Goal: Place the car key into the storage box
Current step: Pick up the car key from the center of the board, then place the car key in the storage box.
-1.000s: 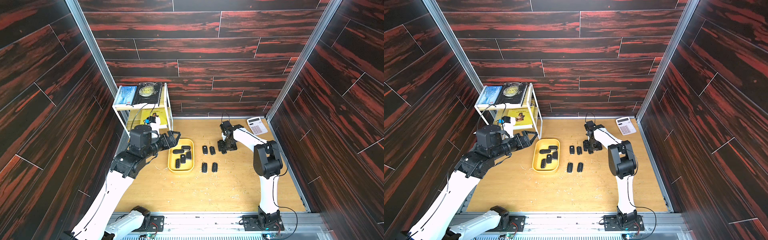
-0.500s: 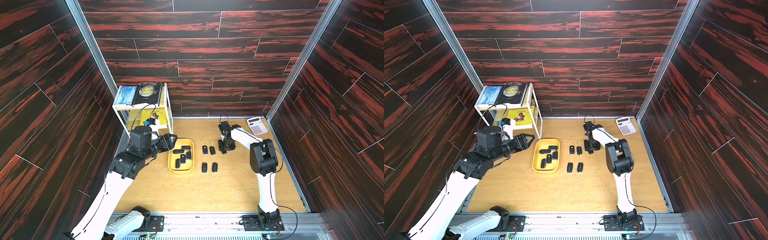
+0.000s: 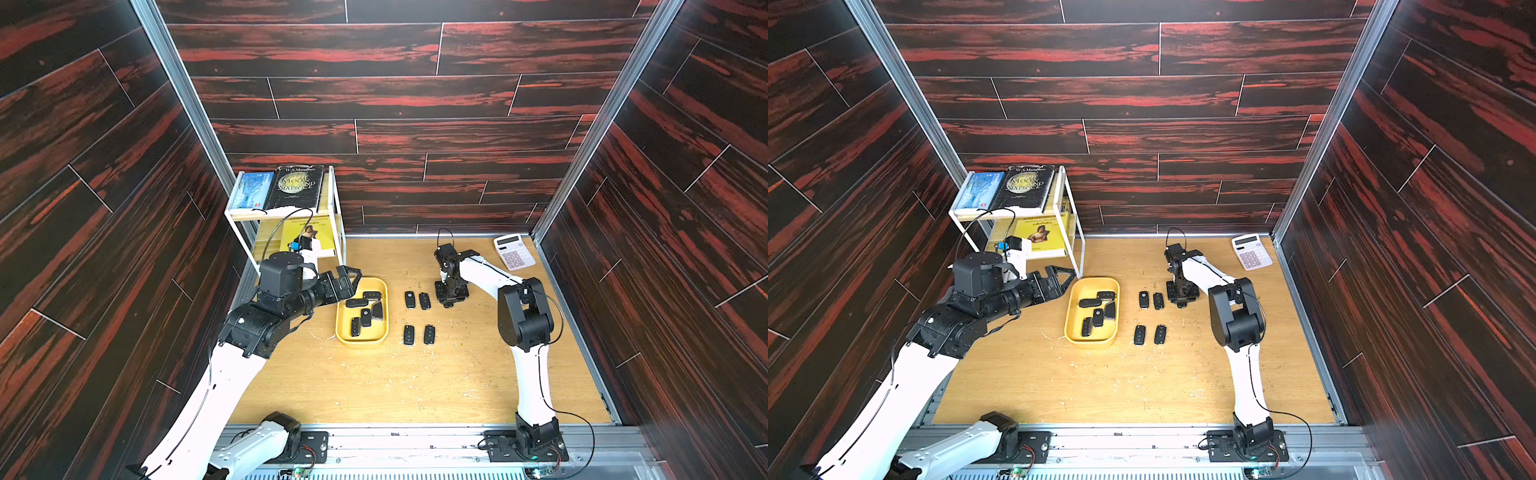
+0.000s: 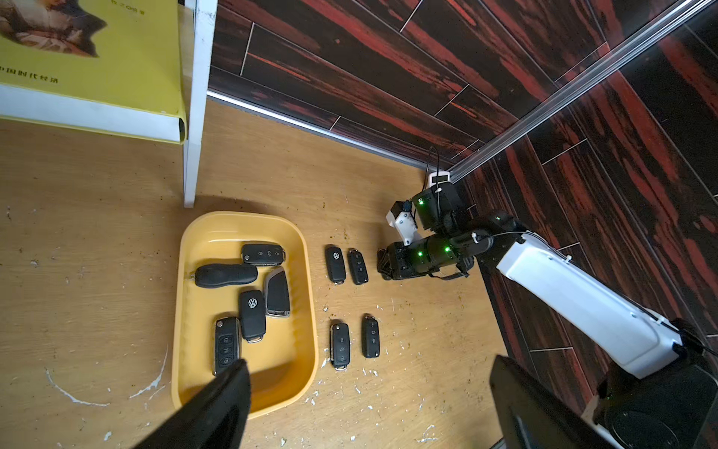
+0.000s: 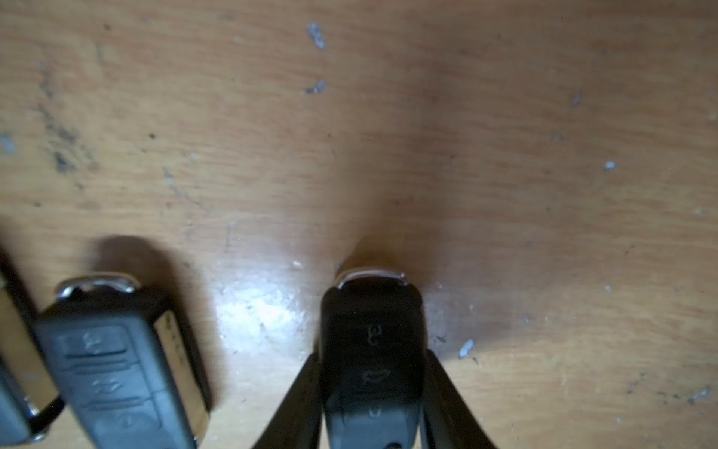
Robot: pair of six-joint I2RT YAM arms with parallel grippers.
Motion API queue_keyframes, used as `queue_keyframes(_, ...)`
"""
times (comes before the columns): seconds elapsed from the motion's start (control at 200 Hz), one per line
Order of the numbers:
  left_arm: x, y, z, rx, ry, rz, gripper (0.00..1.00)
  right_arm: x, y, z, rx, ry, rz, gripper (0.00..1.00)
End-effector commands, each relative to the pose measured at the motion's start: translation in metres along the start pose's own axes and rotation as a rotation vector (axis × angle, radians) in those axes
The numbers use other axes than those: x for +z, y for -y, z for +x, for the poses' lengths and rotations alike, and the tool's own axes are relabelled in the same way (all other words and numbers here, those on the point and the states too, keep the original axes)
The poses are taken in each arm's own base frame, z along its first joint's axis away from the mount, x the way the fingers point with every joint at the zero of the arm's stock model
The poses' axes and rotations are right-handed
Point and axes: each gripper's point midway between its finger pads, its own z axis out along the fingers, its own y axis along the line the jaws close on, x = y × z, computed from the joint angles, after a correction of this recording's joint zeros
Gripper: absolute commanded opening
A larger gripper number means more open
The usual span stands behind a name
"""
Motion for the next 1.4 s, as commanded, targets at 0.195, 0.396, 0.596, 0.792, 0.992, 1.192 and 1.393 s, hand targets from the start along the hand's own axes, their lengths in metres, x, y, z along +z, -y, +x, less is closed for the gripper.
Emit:
queue_keyframes(0.195, 0.016, 0.007, 0.010, 0.008, -0.091, 0.048, 0.97, -0.019, -0.007, 0.000, 0.000, 0.016, -0.023, 0.36)
queue_keyframes(0.396, 0.071, 0.034, 0.033, -0.093, -0.291, 0.280, 0.59, -0.066, -0.024, -0.005, -0.003, 0.087, -0.160, 0.39)
queue_keyframes(0.596, 0.104, 0.019, 0.039, -0.104, -0.308, 0.266, 0.75, -0.101, -0.042, 0.001, -0.019, 0.122, -0.299, 0.40)
queue_keyframes(0.792, 0.119, 0.007, 0.053, 0.007, -0.336, 0.263, 1.00, -0.140, -0.068, 0.015, -0.056, 0.145, -0.499, 0.40)
queue_keyframes(0.992, 0.110, 0.003, 0.057, 0.208, -0.226, 0.264, 1.00, -0.193, -0.100, 0.034, -0.102, 0.156, -0.772, 0.41)
queue_keyframes(1.192, 0.109, -0.015, 0.061, 0.283, -0.212, 0.179, 1.00, -0.234, -0.139, 0.055, -0.175, 0.103, -1.118, 0.41)
queue_keyframes(1.393, 0.094, -0.044, 0.060, 0.336, -0.261, -0.001, 1.00, -0.244, -0.174, 0.064, -0.246, 0.069, -1.172, 0.42)
